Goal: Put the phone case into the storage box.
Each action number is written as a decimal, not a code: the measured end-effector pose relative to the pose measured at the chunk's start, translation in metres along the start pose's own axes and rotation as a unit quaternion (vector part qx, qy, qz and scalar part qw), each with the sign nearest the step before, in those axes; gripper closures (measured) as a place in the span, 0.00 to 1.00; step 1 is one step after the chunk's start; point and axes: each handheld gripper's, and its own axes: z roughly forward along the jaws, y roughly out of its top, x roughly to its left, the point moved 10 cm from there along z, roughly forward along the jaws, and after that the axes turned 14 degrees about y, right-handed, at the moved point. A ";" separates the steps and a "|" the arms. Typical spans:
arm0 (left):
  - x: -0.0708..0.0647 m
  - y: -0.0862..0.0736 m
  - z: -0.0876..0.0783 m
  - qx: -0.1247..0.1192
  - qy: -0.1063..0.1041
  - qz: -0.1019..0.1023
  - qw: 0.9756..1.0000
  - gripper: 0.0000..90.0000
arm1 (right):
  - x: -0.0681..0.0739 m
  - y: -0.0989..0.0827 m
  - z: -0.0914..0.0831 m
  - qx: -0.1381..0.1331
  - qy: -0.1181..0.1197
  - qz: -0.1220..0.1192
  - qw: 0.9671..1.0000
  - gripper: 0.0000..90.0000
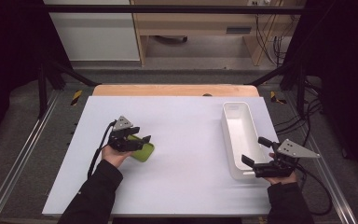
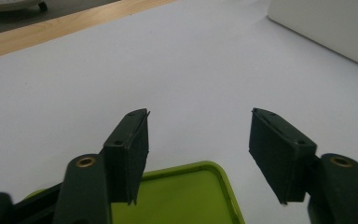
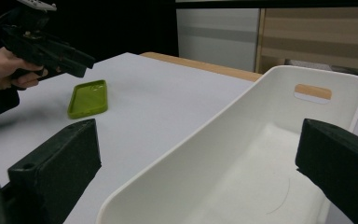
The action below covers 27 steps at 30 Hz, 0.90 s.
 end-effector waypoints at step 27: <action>-0.004 -0.017 0.035 0.059 0.014 0.007 0.998 0.93 | 0.000 -0.001 0.001 0.002 0.001 -0.001 1.000 0.01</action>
